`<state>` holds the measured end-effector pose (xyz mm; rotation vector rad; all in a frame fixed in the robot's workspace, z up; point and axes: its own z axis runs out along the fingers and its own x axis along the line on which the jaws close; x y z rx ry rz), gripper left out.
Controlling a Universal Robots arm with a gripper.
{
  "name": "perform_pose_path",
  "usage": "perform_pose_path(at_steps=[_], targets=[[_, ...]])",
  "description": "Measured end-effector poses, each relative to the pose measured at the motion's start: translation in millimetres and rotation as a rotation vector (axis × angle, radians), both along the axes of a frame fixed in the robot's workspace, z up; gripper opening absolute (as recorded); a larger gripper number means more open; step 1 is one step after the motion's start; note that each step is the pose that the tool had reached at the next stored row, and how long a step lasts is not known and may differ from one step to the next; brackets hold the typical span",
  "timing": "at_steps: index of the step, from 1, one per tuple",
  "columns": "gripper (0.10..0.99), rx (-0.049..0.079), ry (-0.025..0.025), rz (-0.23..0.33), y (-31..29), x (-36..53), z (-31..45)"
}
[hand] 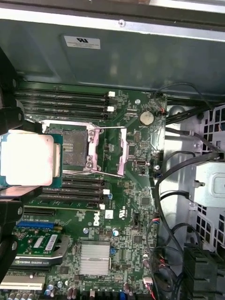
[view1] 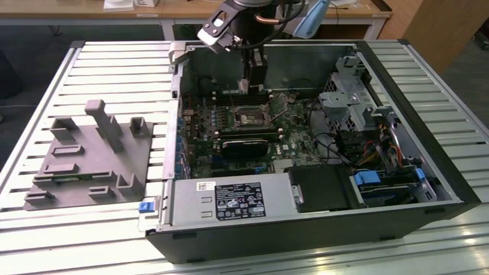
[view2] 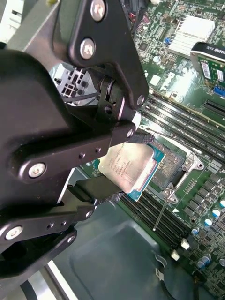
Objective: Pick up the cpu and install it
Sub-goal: 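Place the cpu into insertion slot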
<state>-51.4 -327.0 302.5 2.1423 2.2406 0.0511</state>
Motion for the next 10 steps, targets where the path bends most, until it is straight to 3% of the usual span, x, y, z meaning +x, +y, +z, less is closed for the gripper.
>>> perform_pose_path(at_steps=[10], targets=[[0.525, 0.000, 0.0001, -0.005, 3.3, 0.5, -10.7]])
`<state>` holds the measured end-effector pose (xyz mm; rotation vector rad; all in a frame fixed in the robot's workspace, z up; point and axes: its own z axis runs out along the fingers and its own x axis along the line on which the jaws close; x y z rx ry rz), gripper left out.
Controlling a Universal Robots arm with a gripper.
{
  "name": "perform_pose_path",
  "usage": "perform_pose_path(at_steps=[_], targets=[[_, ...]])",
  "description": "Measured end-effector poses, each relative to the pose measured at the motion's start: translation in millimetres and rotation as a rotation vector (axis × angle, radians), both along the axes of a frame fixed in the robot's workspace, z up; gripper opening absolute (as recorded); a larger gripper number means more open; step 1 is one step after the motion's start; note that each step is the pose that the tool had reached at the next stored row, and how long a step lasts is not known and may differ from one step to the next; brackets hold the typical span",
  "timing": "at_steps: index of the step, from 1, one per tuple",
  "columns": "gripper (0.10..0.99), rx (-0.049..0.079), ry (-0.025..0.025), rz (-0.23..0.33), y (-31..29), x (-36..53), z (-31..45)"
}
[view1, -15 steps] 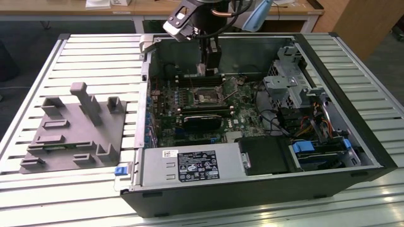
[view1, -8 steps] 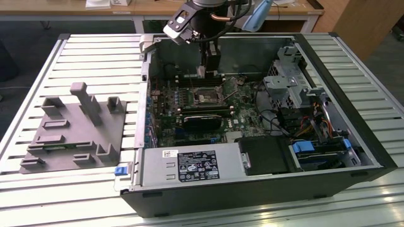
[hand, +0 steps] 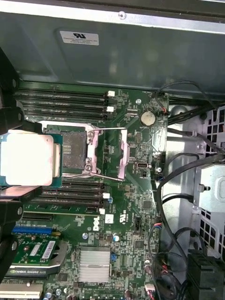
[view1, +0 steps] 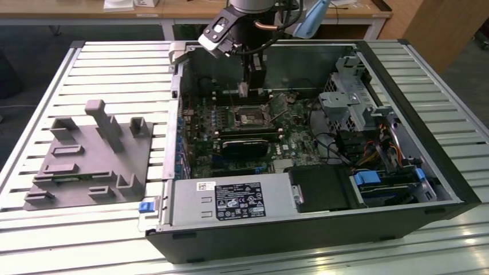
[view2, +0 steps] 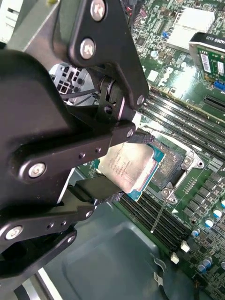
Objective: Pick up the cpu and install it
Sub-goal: 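Place the cpu into insertion slot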
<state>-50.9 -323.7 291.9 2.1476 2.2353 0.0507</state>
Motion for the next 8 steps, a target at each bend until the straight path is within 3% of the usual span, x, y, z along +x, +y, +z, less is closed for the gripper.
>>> perform_pose_path(at_steps=[8], targets=[[0.525, 0.000, -0.0001, -0.007, 5.0, 0.6, -6.7]])
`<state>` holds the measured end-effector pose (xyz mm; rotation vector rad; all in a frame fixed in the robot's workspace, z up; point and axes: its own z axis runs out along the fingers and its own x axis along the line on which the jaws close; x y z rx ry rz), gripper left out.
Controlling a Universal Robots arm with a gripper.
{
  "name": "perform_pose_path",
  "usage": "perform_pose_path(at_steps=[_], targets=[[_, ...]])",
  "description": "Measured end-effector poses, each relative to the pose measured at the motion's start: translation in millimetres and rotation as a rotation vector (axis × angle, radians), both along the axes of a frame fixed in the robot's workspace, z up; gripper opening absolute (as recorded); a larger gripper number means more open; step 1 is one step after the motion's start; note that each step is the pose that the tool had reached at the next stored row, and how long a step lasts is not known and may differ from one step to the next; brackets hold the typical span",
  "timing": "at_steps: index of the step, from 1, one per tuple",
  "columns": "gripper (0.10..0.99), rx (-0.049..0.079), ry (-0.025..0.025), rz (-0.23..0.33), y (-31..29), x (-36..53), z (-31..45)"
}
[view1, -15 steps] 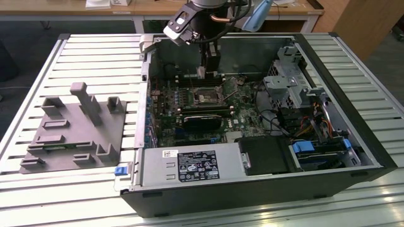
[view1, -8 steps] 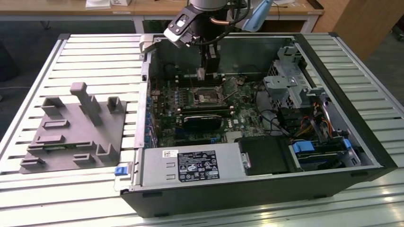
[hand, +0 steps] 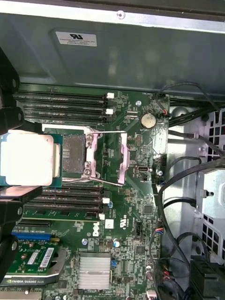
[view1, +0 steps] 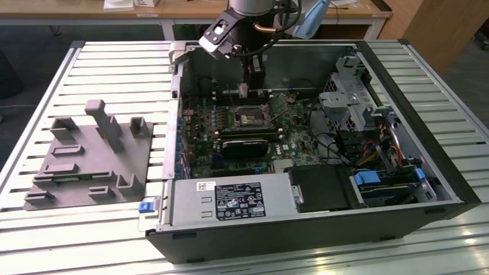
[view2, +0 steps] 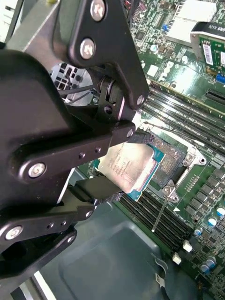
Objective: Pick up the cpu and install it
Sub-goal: 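Place the cpu into insertion slot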
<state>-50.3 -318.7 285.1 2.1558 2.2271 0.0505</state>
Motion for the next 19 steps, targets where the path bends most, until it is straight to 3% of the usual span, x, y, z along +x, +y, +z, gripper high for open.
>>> perform_pose_path(at_steps=[19], targets=[[0.525, 0.000, 0.0002, -0.004, 1.7, 0.3, -9.7]])
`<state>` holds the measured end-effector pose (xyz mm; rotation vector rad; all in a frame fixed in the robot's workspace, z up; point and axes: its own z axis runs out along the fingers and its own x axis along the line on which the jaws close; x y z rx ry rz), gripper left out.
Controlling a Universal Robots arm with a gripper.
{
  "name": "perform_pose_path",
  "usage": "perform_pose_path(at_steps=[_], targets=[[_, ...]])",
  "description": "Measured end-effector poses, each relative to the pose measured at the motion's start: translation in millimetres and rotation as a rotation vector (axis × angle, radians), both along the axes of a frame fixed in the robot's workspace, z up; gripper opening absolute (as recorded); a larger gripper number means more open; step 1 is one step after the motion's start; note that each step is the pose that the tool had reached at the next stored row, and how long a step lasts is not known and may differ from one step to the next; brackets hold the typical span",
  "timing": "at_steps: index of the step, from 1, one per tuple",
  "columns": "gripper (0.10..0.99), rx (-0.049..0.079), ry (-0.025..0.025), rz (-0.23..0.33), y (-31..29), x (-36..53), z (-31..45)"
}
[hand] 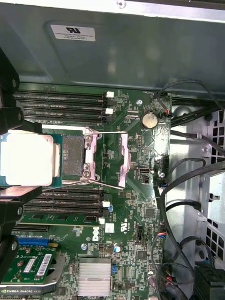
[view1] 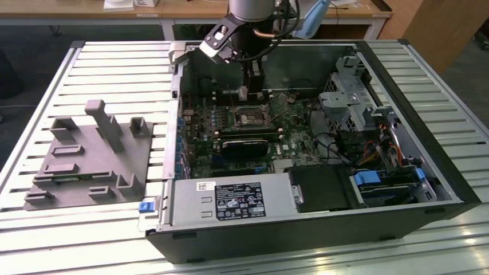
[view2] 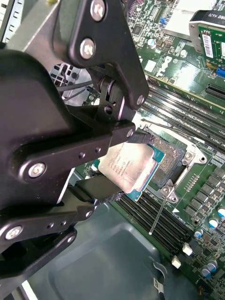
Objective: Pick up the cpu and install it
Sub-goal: 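Place the cpu into insertion slot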
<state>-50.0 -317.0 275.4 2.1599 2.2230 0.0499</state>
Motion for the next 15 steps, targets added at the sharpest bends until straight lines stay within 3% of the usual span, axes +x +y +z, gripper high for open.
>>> perform_pose_path(at_steps=[15], targets=[[0.525, 0.000, -0.0001, 0.000, 0.0, 0.0, -3.2]])
